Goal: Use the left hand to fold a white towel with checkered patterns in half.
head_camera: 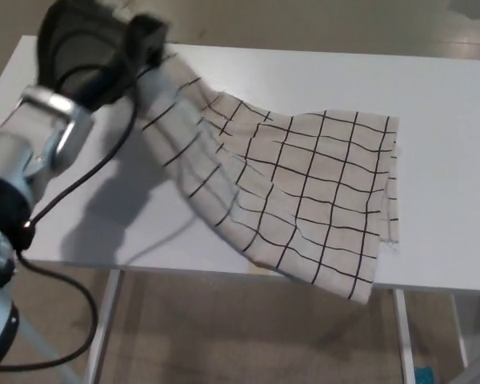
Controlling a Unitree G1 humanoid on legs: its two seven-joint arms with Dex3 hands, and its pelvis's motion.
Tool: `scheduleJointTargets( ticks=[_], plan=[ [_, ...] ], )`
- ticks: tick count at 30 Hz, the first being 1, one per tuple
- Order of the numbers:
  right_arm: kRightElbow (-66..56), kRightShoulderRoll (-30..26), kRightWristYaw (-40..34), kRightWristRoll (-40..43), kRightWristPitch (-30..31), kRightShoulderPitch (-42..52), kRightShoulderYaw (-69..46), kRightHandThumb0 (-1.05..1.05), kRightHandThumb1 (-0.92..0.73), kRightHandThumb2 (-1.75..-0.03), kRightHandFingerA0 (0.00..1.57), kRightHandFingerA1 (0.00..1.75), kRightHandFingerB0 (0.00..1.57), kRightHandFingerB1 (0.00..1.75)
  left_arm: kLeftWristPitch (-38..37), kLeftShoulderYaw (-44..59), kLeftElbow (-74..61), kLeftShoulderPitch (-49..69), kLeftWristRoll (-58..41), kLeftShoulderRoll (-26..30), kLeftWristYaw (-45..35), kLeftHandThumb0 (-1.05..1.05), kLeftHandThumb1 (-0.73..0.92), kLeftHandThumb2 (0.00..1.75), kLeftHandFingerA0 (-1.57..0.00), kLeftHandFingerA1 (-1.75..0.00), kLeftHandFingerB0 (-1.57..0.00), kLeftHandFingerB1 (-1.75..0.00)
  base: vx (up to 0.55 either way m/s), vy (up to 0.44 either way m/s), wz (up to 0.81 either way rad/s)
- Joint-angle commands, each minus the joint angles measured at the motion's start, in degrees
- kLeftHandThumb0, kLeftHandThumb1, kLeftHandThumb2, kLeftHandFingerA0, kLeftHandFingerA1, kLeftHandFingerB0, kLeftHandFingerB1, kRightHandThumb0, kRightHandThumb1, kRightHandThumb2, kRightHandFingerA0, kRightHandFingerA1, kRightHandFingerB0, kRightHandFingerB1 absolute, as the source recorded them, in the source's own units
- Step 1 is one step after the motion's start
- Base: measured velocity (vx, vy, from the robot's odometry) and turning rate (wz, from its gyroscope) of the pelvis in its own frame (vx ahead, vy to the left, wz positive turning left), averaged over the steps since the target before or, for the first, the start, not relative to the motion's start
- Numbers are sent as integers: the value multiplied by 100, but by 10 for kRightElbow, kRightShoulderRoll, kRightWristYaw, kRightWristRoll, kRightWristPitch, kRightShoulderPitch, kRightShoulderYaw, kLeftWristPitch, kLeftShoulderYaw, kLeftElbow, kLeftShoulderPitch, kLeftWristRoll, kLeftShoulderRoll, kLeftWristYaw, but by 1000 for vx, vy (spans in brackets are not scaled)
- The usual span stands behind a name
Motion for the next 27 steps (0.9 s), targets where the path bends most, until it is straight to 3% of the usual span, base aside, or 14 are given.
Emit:
scheduleJointTargets(
  ticks=[1, 4, 5, 6, 7, 8, 9, 10, 11, 12, 13, 18, 23, 27],
  plan=[
    [-1, -5, -2, 1, 8, -1, 0, -44, -51, -86, 49, 67, 35, 56, -83, -9, -129, -57, 45, -30, 85, -20, 61, 56, -90, -175, -68, -174, 0, 0, 0],
    [-4, -1, -2, 4, 6, 2, -1, -41, -64, -59, 52, 67, 41, 46, -96, -23, -149, -69, 60, -48, 86, -21, 60, 58, -90, -175, -75, -165, 0, 0, 0],
    [-5, 0, -6, 1, 1, 5, 0, -41, -64, -59, 52, 70, 41, 46, -103, -29, -154, -72, 63, -56, 84, -25, 56, 57, -90, -175, -99, -111, 0, 0, 0],
    [-5, 0, -9, -1, -2, 7, 0, -41, -64, -59, 52, 70, 41, 46, -108, -32, -157, -73, 64, -62, 81, -25, 56, 57, -90, -175, -99, -111, 0, 0, 0],
    [-6, 1, -9, -1, -2, 8, 0, -41, -64, -59, 52, 72, 41, 47, -110, -35, -160, -74, 66, -66, 78, -28, 53, 58, -90, -175, -106, -69, 0, 0, 0],
    [-6, 1, -9, -1, -2, 8, 0, -41, -64, -59, 52, 72, 41, 47, -110, -35, -160, -74, 66, -66, 78, -28, 53, 58, -90, -175, -106, -69, 0, 0, 0],
    [-9, -1, -9, -3, -3, 11, 1, -41, -64, -59, 51, 73, 41, 47, -101, -59, -178, -82, 95, -82, 65, -21, 54, 58, -93, -175, -90, -139, 0, 0, 0],
    [-11, -2, -8, -3, -3, 12, 1, -41, -64, -59, 51, 73, 41, 47, -96, -68, -186, -84, 108, -88, 60, -21, 54, 58, -93, -175, -90, -139, 0, 0, 0],
    [-11, -3, -10, -5, -4, 11, 2, -41, -64, -59, 52, 71, 41, 46, -96, -79, -195, -86, 119, -96, 52, -23, 41, 82, -126, -138, -102, -101, 0, 0, 0],
    [-9, -3, -12, -6, -5, 10, 3, -41, -64, -59, 52, 71, 41, 46, -100, -83, -196, -85, 120, -98, 49, -23, 41, 82, -126, -138, -102, -101, 0, 0, 0],
    [-9, -3, -14, -8, -4, 8, 4, -41, -63, -59, 51, 70, 41, 47, -106, -90, -198, -84, 123, -102, 44, -26, 49, 57, -101, -164, -102, -62, 0, 0, 0],
    [-11, -7, -16, -16, 3, 5, 10, -41, -63, -59, 52, 68, 42, 45, -132, -136, -213, -53, 140, -115, 18, -37, 45, 61, -103, -157, -97, -61, 0, 0, 0],
    [-26, 1, 25, 28, 9, 4, 0, -40, -65, -59, 56, 73, 49, 51, -148, -219, -202, 2, 189, -119, -1, -34, 48, 55, -116, -85, -98, -58, 0, 0, 0],
    [-30, -1, 43, 39, 13, -3, -3, -40, -64, -59, 56, 74, 50, 55, -150, -253, -169, 25, 200, -121, -14, -31, 49, 55, -109, -119, -102, -64, 0, 0, 0]
  ],
)
